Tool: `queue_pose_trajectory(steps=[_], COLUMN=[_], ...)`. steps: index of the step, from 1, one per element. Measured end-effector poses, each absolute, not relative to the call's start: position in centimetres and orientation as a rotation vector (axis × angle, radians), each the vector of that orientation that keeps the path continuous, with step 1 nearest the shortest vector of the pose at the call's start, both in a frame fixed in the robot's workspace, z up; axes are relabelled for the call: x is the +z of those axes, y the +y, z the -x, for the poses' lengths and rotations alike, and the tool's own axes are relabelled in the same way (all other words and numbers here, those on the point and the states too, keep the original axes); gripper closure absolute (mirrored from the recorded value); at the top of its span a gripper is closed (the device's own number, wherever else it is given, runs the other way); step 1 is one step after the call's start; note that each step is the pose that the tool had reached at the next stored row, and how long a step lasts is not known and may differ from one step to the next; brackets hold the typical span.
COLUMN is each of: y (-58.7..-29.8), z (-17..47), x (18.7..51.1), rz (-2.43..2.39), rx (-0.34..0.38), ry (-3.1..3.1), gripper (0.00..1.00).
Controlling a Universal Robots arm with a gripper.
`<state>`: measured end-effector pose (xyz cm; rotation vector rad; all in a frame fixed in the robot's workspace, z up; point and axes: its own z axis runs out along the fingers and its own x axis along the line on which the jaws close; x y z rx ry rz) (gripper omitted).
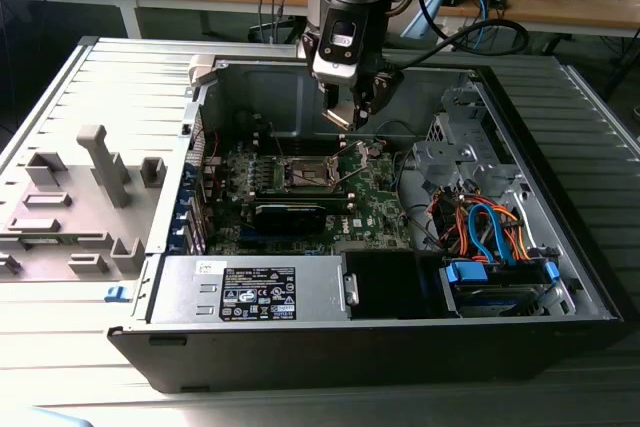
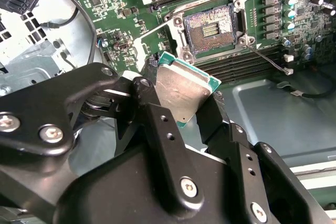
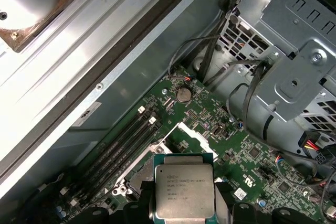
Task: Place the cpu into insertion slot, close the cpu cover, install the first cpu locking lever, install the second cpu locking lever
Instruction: 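Place the cpu into insertion slot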
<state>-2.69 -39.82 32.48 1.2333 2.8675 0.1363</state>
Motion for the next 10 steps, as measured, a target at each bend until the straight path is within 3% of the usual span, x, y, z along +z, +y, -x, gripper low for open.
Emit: queue_pose_trajectory(steps=[10], y=[-39.82], z=[2.69], x=[32.47], rz=[-1.247], rx=[0.136], ry=[2.861], gripper=[0.45])
